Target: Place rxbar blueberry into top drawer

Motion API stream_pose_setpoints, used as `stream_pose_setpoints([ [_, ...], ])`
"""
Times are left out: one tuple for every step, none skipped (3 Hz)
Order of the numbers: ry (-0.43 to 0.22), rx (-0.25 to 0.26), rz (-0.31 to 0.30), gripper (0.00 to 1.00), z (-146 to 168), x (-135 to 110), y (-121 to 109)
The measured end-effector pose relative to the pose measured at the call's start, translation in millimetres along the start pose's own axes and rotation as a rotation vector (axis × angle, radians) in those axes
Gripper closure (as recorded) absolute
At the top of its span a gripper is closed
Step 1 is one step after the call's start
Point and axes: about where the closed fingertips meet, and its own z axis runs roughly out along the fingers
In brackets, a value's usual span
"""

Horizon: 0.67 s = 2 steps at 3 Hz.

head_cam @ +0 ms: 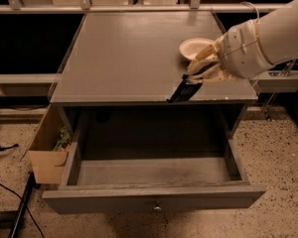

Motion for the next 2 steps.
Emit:
stream_pose_setpoints([
  [-0.029, -0.032, -0.038, 1.0, -11.5, -9.4, 24.4],
  [-0.048, -0.06, -0.05, 1.0, -23.1, -16.3, 50.2],
])
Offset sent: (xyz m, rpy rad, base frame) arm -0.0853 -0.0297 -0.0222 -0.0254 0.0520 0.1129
